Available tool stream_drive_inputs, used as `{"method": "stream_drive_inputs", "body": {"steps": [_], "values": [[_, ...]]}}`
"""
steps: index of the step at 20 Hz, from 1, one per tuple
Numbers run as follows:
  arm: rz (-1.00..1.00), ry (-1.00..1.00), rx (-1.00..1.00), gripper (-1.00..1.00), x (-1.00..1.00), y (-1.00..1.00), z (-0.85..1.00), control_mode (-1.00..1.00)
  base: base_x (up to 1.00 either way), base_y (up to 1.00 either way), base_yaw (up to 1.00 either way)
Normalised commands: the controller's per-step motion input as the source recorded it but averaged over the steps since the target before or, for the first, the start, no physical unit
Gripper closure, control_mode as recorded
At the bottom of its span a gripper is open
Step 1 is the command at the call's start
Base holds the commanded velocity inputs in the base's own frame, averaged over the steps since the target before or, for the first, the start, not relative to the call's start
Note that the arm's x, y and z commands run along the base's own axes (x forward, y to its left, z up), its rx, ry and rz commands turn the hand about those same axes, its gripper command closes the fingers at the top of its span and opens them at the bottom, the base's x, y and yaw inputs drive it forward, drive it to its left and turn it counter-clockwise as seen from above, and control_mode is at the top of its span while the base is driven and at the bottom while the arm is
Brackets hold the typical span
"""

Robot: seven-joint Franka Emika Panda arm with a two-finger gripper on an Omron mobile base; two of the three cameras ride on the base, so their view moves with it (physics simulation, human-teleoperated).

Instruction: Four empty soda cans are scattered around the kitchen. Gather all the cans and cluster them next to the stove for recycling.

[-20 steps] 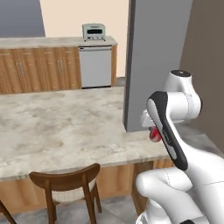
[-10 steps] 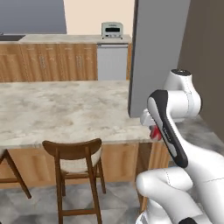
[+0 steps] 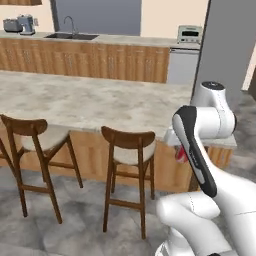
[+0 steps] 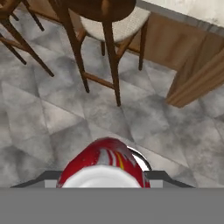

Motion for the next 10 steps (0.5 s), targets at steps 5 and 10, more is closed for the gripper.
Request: {"method": "stream_drive_inputs", "body": {"steps": [5,10], "values": [[0.00,0.00,0.00,1.00,0.00,0.00,0.00,1.00,0.00,0.26,0.91],[0.00,0.00,0.00,1.00,0.00,0.00,0.00,1.00,0.10,0.25,0.86]]}}
